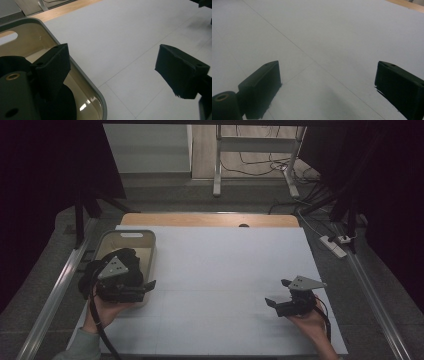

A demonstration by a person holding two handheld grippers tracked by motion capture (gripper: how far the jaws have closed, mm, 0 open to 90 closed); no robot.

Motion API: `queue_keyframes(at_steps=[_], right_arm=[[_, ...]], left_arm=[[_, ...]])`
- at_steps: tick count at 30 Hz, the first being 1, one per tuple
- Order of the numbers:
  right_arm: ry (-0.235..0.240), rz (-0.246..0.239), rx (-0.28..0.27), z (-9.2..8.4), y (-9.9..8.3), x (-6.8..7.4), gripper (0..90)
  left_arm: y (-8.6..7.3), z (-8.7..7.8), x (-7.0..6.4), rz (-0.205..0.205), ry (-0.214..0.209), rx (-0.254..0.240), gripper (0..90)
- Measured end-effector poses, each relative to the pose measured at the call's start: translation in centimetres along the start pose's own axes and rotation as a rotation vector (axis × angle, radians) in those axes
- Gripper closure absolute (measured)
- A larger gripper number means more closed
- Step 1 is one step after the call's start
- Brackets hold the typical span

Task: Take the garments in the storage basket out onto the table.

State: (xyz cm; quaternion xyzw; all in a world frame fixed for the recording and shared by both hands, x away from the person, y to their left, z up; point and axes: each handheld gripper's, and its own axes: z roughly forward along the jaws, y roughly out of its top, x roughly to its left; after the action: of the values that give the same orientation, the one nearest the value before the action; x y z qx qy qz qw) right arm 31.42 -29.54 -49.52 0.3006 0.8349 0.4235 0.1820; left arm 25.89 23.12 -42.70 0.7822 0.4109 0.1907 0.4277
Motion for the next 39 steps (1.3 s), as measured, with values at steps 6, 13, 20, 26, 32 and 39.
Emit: queue_keyframes(at_steps=[6, 13, 20, 26, 32, 39], right_arm=[[-0.001, 0.001, 0.01, 0.2, -0.1, 0.0, 6.5], [0.004, 0.005, 0.016, 0.3, -0.1, 0.0, 6.6], [0.006, 0.001, 0.03, 0.4, -0.1, 0.0, 6.6], [0.009, 0.001, 0.038, 0.4, -0.2, 0.2, 6.5], [0.018, 0.002, 0.043, 0.5, -0.3, 0.2, 6.5], [0.021, -0.004, 0.057, 0.7, -0.3, 0.4, 6.6]], left_arm=[[0.3, -0.2, 0.5, -0.005, 0.019, 0.006, 13.3], [0.7, -0.7, 1.5, -0.013, 0.032, 0.007, 13.3], [0.2, -1.4, 2.3, -0.028, 0.044, 0.008, 13.2], [-0.1, -3.3, 3.6, -0.056, 0.093, -0.016, 13.2], [0.2, -5.2, 4.9, -0.087, 0.136, -0.025, 13.6], [0.4, -5.5, 6.6, -0.101, 0.174, 0.008, 12.5]])
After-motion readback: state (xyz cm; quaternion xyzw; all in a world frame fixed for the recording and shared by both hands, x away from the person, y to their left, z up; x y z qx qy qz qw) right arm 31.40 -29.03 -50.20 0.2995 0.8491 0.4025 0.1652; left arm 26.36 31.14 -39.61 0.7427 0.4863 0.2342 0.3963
